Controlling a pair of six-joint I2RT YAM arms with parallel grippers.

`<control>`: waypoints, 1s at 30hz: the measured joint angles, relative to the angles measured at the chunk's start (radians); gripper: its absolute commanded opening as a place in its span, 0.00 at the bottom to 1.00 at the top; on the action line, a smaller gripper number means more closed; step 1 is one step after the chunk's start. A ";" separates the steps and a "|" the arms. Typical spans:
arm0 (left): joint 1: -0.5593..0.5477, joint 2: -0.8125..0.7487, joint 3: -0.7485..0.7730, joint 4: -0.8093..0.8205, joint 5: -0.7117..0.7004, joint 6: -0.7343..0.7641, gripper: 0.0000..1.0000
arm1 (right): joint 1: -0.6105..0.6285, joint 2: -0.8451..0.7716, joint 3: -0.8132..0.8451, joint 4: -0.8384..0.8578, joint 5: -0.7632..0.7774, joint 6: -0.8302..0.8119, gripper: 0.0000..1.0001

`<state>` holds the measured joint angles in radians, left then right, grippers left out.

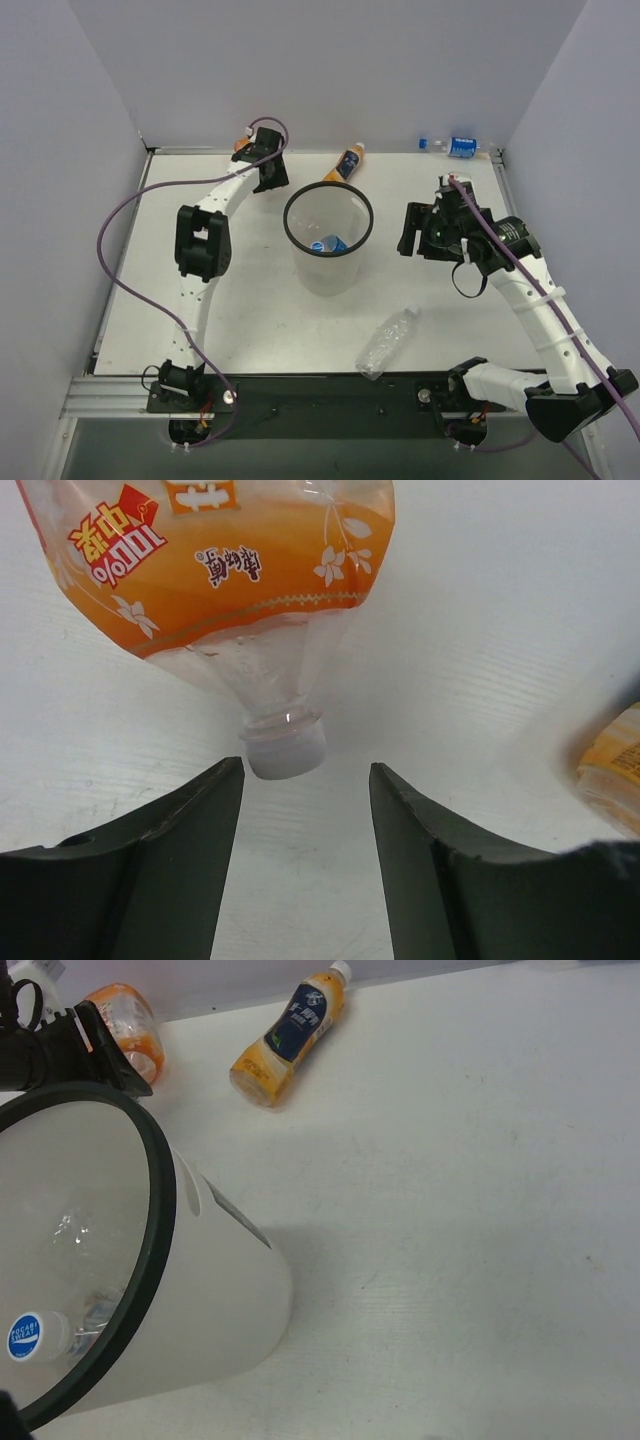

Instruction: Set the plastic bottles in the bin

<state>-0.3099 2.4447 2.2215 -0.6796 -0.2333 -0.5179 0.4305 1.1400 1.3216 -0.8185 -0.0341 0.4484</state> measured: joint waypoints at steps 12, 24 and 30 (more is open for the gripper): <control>0.012 0.017 -0.011 0.065 -0.035 0.018 0.49 | -0.006 0.018 0.000 0.000 -0.026 -0.005 0.66; 0.038 0.032 -0.025 0.097 -0.029 0.063 0.29 | -0.006 0.035 0.002 0.000 -0.046 -0.005 0.65; 0.039 -0.125 -0.209 0.057 -0.021 0.091 0.24 | -0.006 0.061 0.026 0.002 -0.053 -0.004 0.64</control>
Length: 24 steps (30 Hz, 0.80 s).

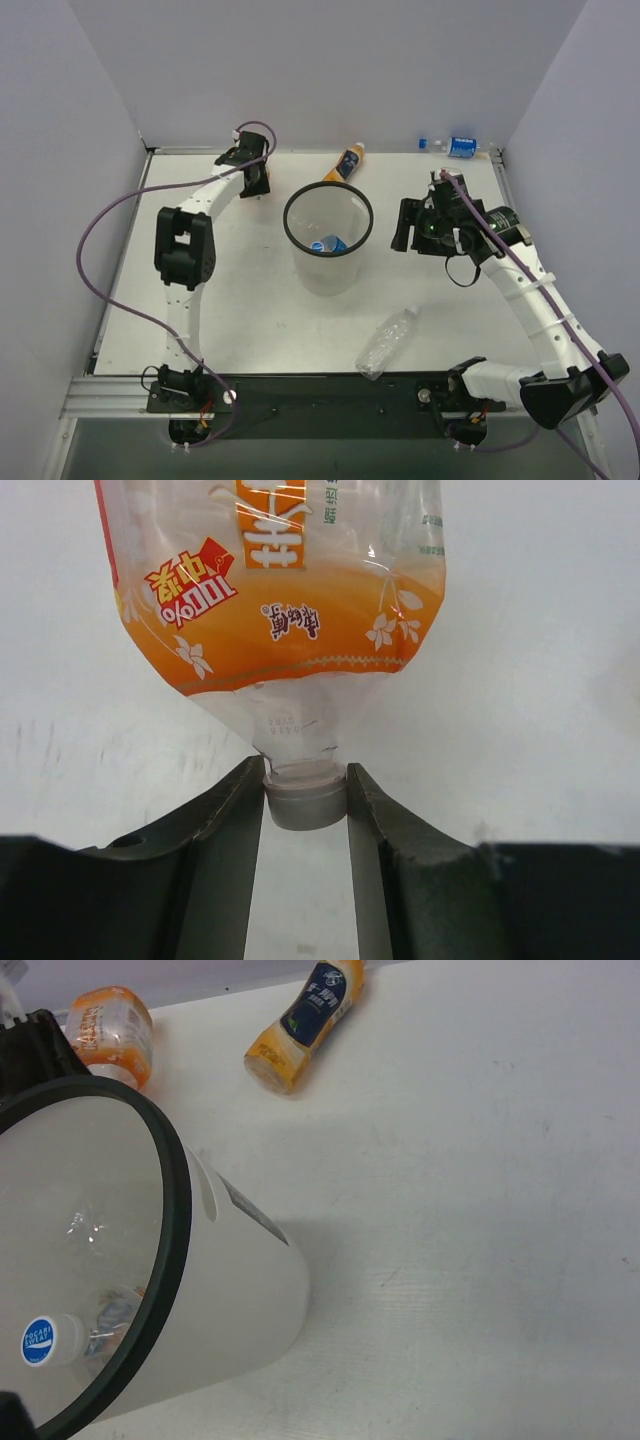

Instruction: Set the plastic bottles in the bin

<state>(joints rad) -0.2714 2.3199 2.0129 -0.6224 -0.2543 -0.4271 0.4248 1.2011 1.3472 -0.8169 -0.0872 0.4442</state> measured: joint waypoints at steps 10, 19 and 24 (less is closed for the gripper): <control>-0.001 -0.679 -0.492 0.059 0.156 -0.071 0.24 | 0.000 0.074 0.070 0.023 -0.023 0.000 0.64; -0.001 -1.086 -0.764 0.176 0.323 -0.196 0.22 | -0.006 0.056 0.091 0.027 -0.035 0.019 0.64; -0.003 -1.187 -0.820 0.169 0.457 -0.243 0.22 | -0.006 0.041 0.095 0.026 -0.037 0.028 0.64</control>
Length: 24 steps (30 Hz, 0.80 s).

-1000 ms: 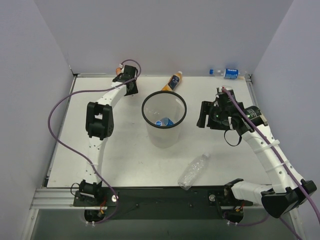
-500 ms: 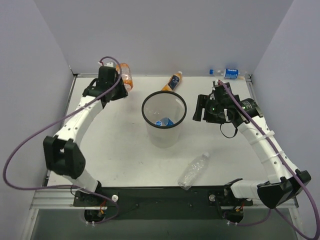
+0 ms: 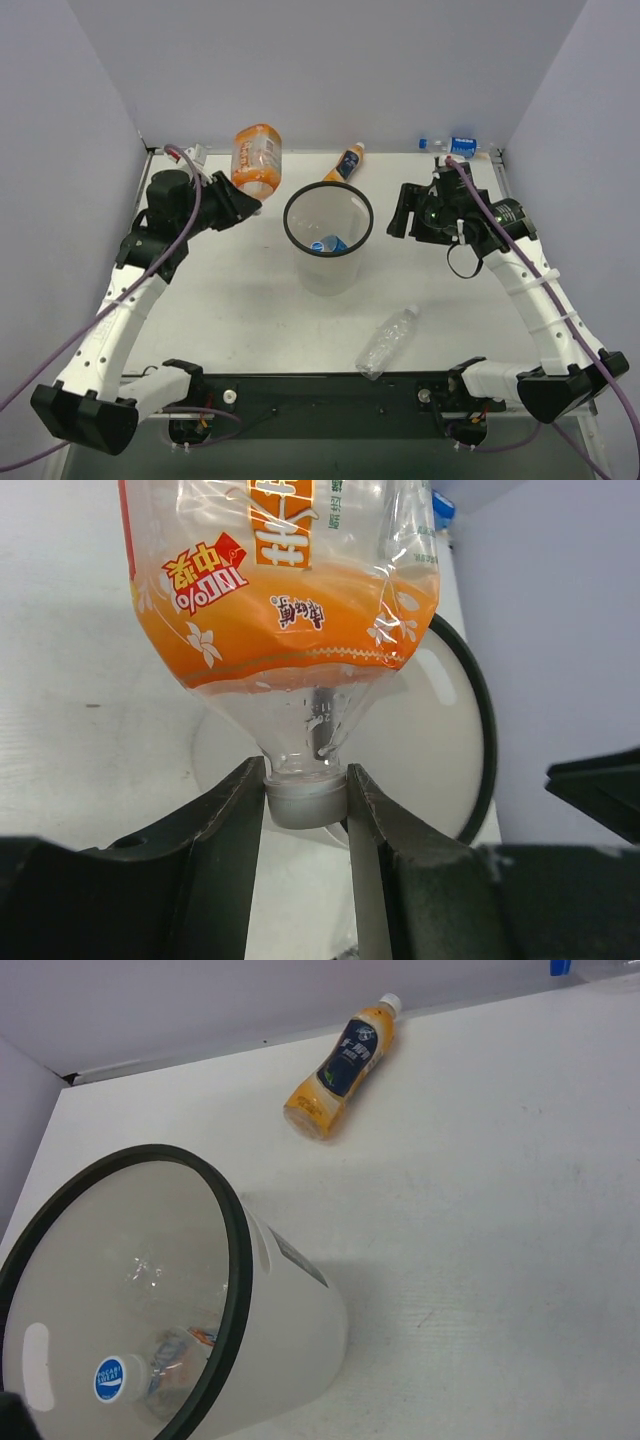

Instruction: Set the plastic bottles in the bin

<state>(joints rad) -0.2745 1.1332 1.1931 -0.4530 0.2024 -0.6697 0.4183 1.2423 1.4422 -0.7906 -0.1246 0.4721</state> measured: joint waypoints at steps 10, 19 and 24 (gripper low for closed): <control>-0.090 -0.164 0.055 -0.177 0.157 -0.054 0.21 | 0.000 0.073 0.141 0.019 -0.023 -0.005 0.64; -0.254 -0.052 0.209 -0.401 0.178 -0.090 0.20 | 0.002 0.137 0.223 0.059 -0.094 -0.016 0.63; -0.290 0.029 0.291 -0.490 0.176 -0.084 0.20 | 0.014 0.223 0.371 0.100 -0.141 -0.027 0.63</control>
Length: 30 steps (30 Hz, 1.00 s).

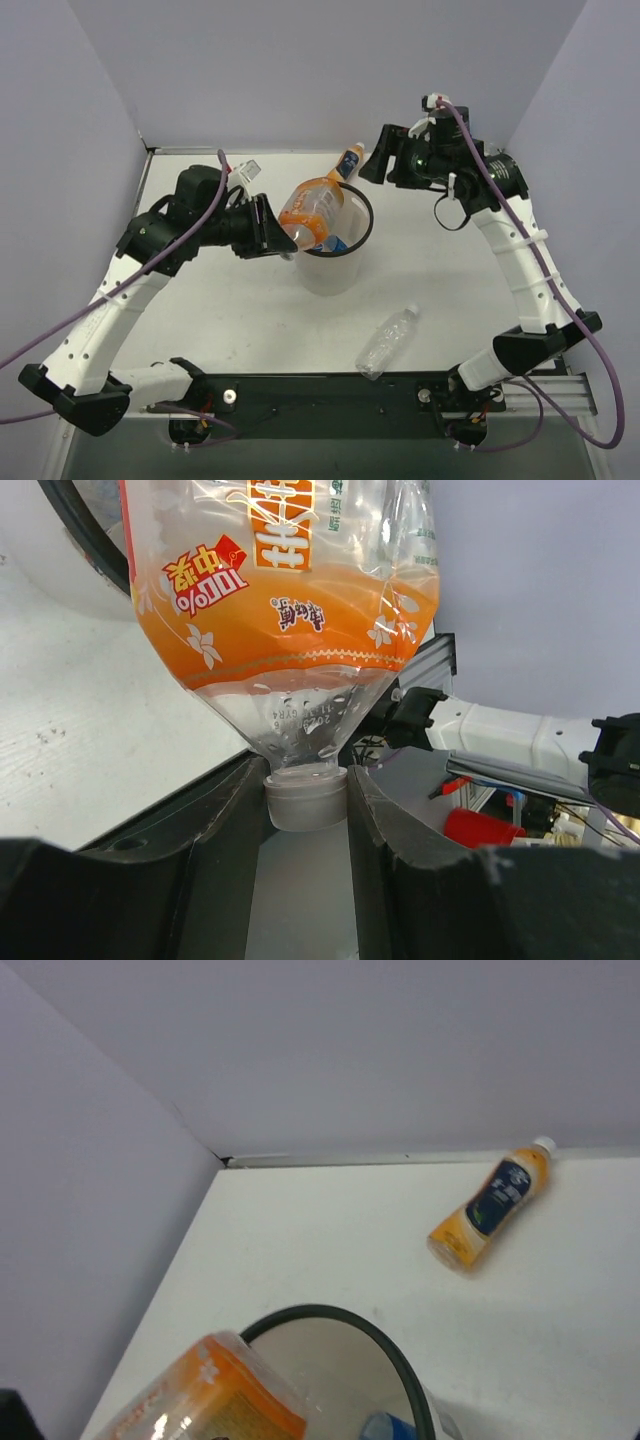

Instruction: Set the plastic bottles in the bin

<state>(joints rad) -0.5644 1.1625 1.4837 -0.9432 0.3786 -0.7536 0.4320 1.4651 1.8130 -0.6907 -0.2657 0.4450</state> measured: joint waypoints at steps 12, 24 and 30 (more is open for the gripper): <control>-0.022 0.195 0.235 -0.169 -0.001 0.019 0.23 | 0.077 0.211 0.228 0.051 -0.090 0.014 0.59; -0.037 0.296 0.330 -0.222 -0.014 0.025 0.33 | 0.086 0.254 0.118 0.027 -0.119 0.042 0.57; -0.037 0.314 0.369 -0.241 -0.040 0.027 0.50 | 0.087 0.254 0.074 0.018 -0.119 0.041 0.57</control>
<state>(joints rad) -0.6014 1.4769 1.8523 -1.1847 0.3389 -0.7265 0.5190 1.7187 1.8874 -0.6727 -0.3851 0.4862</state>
